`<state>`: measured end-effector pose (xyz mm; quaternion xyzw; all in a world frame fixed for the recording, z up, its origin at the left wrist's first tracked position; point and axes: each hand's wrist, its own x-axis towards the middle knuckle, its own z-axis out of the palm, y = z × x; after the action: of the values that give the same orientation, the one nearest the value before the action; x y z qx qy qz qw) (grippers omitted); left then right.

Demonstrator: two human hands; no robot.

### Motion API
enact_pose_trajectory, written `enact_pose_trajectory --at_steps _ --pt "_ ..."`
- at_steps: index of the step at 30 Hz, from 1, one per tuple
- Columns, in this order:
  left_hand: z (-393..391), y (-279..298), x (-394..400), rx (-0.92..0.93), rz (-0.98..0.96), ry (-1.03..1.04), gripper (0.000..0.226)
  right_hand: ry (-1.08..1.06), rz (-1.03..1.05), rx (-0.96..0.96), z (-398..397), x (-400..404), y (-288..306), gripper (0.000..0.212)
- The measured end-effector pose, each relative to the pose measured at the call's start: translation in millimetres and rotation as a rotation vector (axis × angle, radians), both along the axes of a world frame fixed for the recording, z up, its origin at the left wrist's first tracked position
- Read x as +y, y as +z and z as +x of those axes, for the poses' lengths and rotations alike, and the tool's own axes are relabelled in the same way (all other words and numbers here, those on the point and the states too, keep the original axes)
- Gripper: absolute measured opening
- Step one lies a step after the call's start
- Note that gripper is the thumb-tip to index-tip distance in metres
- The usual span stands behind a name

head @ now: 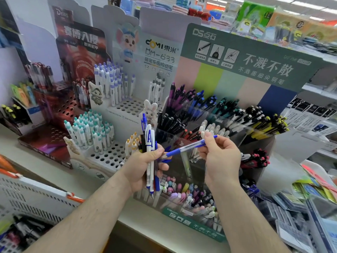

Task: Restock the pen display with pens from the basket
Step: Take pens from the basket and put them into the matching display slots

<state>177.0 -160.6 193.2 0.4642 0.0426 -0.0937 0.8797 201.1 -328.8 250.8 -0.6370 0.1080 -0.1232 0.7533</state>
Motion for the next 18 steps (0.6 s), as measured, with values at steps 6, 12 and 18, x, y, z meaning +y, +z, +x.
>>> enact_pose_trajectory --at_steps 6,12,18 --pt "1.2 -2.1 -8.8 -0.015 -0.142 0.163 0.009 -0.097 0.006 -0.001 -1.9 7.6 -9.3 0.016" --pt "4.9 -4.2 -0.7 0.019 -0.257 0.282 0.012 -0.027 -0.034 -0.11 -4.9 19.2 -11.2 0.008" --pt "3.3 -10.4 17.2 0.025 -0.267 0.304 0.015 -0.121 -0.288 -0.357 9.2 22.9 -3.5 0.009"
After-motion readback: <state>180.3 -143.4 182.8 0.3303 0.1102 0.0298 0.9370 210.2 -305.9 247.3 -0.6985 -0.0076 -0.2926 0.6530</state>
